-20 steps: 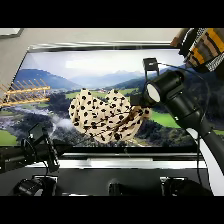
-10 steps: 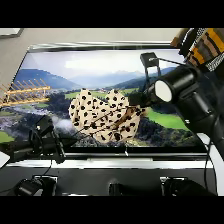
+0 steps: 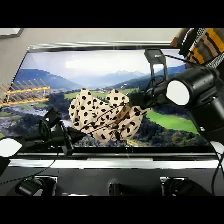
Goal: Fold the clothes and pants, and hang the long-sleeved shirts on hangers.
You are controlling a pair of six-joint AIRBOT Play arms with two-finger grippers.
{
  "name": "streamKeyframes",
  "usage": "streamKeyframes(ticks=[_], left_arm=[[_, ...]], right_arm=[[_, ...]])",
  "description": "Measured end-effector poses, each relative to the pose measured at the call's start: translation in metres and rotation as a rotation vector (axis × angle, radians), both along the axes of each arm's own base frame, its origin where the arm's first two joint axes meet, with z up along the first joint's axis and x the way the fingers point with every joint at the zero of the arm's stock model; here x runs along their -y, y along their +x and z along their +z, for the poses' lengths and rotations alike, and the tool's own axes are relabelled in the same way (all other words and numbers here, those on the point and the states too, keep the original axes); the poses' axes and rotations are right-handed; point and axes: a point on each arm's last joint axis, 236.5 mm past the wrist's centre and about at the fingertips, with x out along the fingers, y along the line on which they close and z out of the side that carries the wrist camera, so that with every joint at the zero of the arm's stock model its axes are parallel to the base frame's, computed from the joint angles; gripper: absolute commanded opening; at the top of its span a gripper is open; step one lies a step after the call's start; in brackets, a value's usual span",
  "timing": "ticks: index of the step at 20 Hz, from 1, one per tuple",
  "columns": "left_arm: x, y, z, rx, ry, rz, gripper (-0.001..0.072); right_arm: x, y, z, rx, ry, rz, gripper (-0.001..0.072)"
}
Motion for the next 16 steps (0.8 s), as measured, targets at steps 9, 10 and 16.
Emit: streamKeyframes(ticks=[9, 10, 16], left_arm=[[0.028, 0.008, -0.003, 0.01, -0.05, -0.016, 0.0018], [0.03, 0.009, -0.003, 0.012, -0.053, -0.016, 0.0018], [0.038, 0.021, -0.002, 0.013, -0.092, 0.028, 0.0018]], right_arm=[[-0.005, 0.005, 0.007, 0.03, 0.04, -0.017, 0.0019], [-0.005, 0.005, 0.008, 0.032, 0.042, -0.017, 0.0019], [-0.001, -0.006, 0.02, 0.041, 0.064, -0.02, 0.002]])
